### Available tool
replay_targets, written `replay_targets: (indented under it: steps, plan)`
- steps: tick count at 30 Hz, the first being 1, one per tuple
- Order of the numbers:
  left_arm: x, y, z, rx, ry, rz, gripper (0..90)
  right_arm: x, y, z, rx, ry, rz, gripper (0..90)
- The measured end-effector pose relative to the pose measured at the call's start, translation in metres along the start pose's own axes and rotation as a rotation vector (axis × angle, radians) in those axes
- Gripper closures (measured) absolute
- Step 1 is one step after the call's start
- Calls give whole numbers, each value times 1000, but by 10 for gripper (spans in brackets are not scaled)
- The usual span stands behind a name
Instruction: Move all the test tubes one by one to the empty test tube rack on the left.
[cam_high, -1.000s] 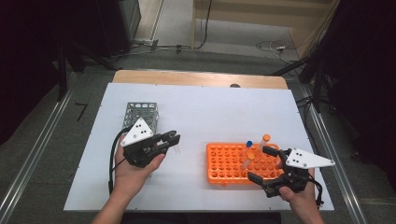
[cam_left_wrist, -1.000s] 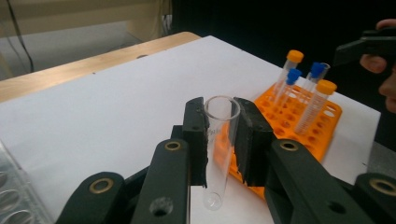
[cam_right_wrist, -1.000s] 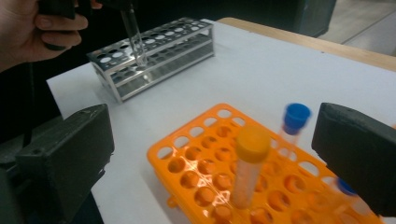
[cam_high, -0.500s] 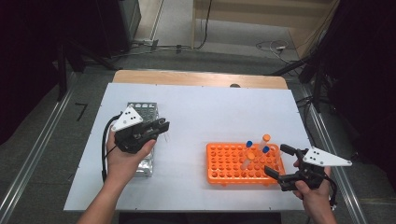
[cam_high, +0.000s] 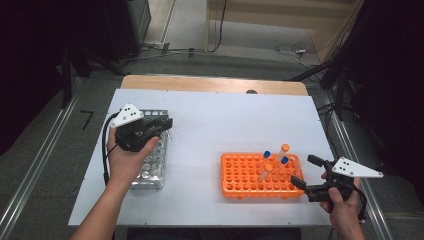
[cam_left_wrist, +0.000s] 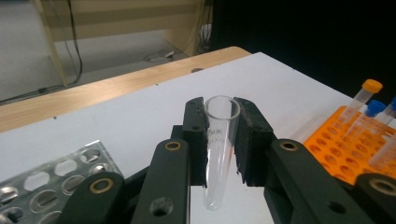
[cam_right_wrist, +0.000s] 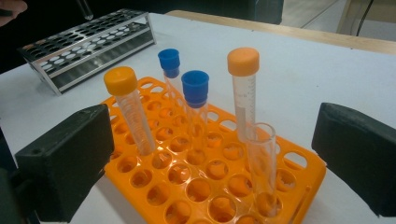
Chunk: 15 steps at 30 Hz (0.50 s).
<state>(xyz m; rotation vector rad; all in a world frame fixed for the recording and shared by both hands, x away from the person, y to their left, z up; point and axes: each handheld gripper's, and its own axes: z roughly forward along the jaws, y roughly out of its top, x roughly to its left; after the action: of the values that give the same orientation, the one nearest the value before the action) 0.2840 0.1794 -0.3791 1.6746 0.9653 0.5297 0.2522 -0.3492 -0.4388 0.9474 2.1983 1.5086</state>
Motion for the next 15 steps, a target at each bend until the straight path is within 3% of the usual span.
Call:
replay_targets:
  steps: [15]
  plan:
    - [26,20,15,-19,72,7,761,-6,-9,3,18,31,-13,0]
